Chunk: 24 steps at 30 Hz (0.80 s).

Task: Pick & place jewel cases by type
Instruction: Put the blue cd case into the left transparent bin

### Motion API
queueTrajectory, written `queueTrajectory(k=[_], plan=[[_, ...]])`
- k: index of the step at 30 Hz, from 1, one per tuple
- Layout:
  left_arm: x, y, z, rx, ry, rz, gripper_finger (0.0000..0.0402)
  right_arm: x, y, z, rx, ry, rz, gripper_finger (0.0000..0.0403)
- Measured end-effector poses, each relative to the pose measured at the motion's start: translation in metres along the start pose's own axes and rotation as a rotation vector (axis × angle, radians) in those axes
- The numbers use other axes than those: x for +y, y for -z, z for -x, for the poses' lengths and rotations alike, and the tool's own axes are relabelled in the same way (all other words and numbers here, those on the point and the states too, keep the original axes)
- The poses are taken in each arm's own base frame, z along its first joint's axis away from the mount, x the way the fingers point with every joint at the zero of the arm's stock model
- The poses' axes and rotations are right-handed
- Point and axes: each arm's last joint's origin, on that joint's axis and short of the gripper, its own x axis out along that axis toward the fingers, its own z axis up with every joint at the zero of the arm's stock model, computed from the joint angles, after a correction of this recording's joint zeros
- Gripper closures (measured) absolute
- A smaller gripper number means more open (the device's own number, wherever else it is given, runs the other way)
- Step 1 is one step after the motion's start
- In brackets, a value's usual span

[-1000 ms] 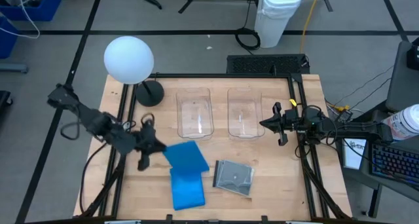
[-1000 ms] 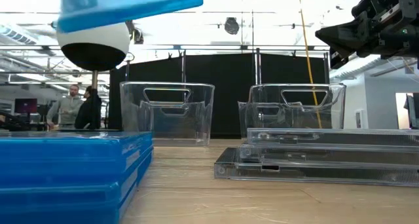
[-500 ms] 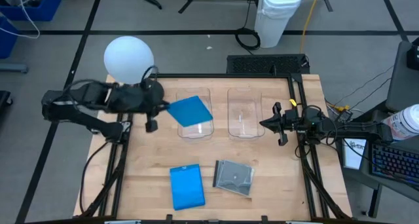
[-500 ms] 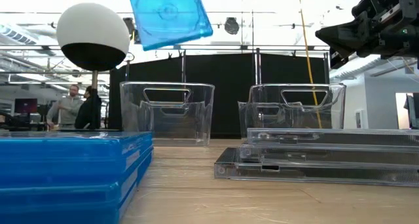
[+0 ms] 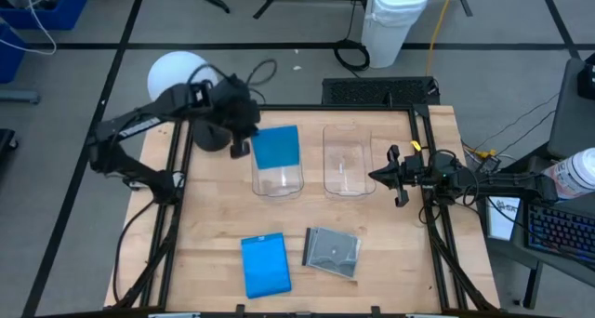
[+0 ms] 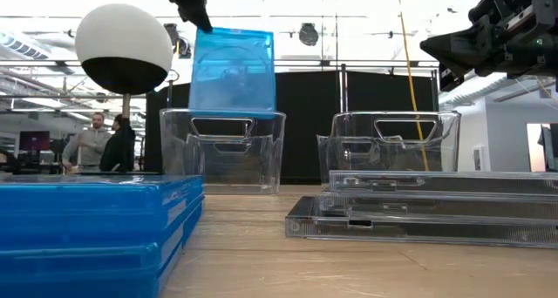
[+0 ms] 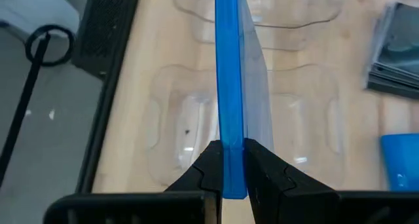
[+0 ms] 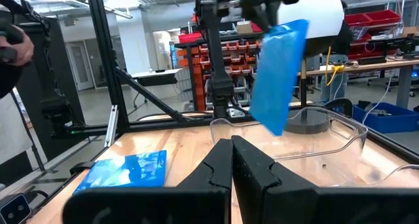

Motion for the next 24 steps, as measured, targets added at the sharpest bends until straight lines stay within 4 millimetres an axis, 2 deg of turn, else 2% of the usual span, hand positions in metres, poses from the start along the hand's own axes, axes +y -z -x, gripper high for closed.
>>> queueTrajectory(k=[7,16,24], plan=[[0.03,0.012,0.0,-0.003,0.054,0.077,0.0357,0.0,0.0,0.0,0.002,0.0,0.0,0.0403],[0.056,0.032,-0.037,0.094,0.15,0.152,0.0357,0.0,0.0,0.0,0.001,0.0,-0.001,0.0403],[0.063,0.037,-0.059,0.086,0.225,0.19,0.0357,0.0,0.0,0.0,0.0,0.0,-0.004,0.0403]])
